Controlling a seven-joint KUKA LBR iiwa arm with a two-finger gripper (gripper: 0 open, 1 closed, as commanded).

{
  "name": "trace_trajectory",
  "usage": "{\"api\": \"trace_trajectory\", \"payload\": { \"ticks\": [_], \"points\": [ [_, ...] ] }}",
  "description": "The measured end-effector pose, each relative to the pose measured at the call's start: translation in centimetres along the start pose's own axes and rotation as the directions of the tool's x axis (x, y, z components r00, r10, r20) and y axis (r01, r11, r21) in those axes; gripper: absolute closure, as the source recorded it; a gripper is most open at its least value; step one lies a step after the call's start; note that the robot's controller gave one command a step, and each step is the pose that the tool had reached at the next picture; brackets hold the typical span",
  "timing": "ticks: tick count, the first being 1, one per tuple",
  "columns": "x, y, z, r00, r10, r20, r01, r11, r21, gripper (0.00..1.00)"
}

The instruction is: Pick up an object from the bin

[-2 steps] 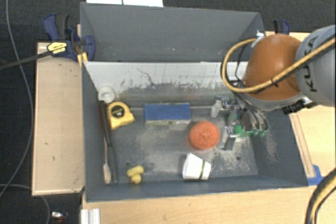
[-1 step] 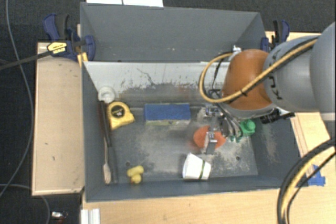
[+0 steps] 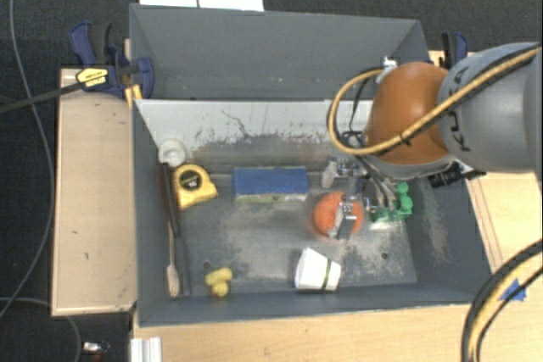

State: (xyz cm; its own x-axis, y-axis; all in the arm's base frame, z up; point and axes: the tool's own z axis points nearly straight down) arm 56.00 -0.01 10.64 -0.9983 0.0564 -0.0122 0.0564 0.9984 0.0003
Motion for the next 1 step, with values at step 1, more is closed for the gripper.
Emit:
{"api": "trace_trajectory", "payload": {
  "ticks": [1],
  "points": [
    [0.15,-0.24,2.93,1.0,0.007,-0.005,-0.007,1.0,-0.001,0.0]
  ]
}}
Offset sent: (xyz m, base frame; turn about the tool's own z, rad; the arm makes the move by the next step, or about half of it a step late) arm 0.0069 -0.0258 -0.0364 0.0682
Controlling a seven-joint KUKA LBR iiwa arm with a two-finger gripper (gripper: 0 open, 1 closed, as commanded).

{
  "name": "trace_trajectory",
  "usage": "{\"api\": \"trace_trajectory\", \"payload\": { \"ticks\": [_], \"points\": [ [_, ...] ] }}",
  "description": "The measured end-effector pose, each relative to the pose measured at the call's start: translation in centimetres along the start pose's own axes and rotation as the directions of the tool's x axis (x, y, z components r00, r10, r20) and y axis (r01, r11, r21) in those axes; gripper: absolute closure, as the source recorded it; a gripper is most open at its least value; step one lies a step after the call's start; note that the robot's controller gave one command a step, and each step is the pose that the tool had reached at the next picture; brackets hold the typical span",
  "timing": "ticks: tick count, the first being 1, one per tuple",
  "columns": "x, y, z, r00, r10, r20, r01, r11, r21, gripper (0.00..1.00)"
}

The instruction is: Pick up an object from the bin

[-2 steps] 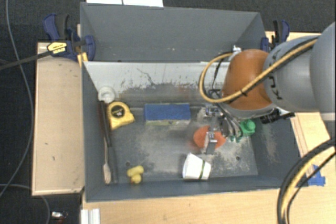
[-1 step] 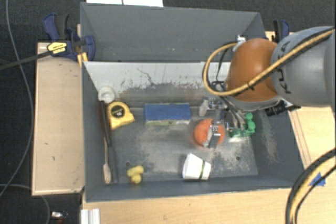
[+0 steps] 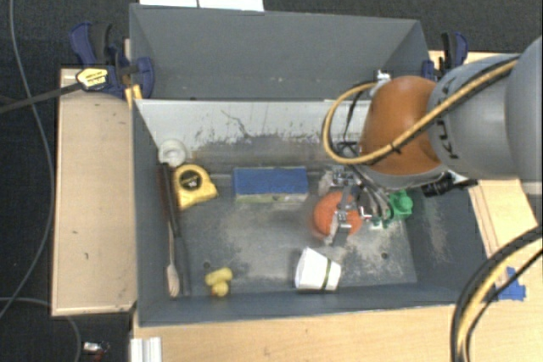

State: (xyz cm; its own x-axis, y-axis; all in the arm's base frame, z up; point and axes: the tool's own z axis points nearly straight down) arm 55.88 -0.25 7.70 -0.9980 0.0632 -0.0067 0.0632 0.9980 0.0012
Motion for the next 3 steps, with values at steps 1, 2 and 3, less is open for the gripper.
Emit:
{"api": "trace_trajectory", "payload": {
  "ticks": [1,2,3],
  "points": [
    [-1.1,-2.4,0.6,0.998,0.062,0.015,-0.062,0.998,0.0,0.0],
    [-0.2,-0.5,1.0,1.0,0.015,-0.002,-0.015,1.0,-0.002,1.0],
    [-0.2,-0.5,1.0,1.0,0.014,-0.002,-0.014,1.0,-0.002,1.0]
  ]
}}
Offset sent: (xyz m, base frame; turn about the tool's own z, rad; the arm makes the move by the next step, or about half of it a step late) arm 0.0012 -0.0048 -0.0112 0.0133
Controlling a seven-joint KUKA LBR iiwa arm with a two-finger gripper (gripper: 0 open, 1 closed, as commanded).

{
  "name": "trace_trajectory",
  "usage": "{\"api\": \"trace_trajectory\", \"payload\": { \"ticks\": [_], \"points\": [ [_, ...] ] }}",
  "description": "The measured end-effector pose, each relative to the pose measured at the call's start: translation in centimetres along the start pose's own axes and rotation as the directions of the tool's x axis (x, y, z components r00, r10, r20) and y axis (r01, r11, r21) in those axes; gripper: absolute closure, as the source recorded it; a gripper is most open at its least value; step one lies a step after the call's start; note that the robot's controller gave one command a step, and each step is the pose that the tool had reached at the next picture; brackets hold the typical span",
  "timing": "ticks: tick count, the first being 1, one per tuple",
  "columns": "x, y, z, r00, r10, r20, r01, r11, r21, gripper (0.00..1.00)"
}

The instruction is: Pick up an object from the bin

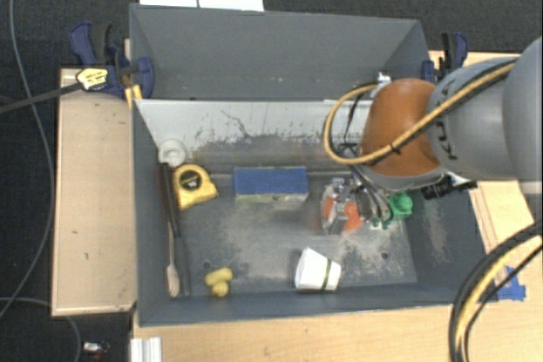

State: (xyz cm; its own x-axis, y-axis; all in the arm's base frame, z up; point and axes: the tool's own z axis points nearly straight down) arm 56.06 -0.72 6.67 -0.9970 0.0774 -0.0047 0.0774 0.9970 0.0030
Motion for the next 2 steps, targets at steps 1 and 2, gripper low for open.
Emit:
{"api": "trace_trajectory", "payload": {
  "ticks": [1,2],
  "points": [
    [0.1,0.0,-3.1,1.0,0.0,-0.002,0.0,1.0,0.0,1.0],
    [0.0,0.0,-4.9,1.0,-0.001,0.001,0.001,1.0,-0.001,1.0]
  ]
}}
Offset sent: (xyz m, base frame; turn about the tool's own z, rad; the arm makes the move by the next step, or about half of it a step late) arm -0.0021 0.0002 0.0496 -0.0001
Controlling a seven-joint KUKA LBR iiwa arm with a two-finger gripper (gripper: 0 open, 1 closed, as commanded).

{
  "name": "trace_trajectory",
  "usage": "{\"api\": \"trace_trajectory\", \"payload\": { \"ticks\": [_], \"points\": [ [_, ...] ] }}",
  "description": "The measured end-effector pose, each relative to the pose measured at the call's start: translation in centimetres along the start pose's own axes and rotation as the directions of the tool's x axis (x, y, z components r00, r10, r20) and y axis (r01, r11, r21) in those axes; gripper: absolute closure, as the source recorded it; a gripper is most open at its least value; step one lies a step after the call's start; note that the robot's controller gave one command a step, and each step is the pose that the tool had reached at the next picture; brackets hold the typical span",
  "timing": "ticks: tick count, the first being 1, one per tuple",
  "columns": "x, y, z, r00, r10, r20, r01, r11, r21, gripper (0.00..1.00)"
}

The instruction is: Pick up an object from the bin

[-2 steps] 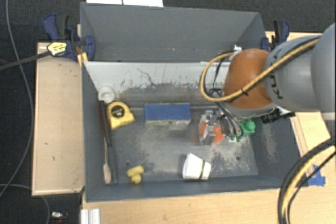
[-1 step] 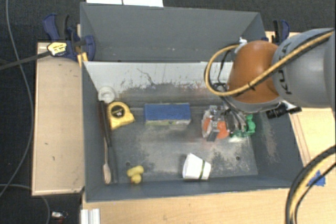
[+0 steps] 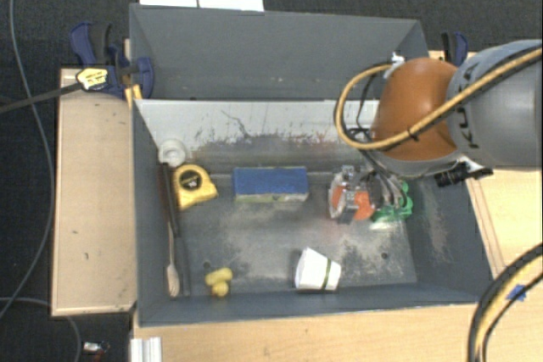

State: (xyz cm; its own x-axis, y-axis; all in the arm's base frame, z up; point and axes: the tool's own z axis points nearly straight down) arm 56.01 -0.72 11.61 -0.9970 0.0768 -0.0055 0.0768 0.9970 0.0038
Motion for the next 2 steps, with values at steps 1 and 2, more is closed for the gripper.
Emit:
{"api": "trace_trajectory", "payload": {
  "ticks": [1,2],
  "points": [
    [0.0,0.0,-4.1,1.0,-0.001,-0.001,0.001,1.0,0.0,1.0],
    [-0.1,0.0,-6.9,1.0,-0.002,0.002,0.002,1.0,0.0,1.0]
  ]
}}
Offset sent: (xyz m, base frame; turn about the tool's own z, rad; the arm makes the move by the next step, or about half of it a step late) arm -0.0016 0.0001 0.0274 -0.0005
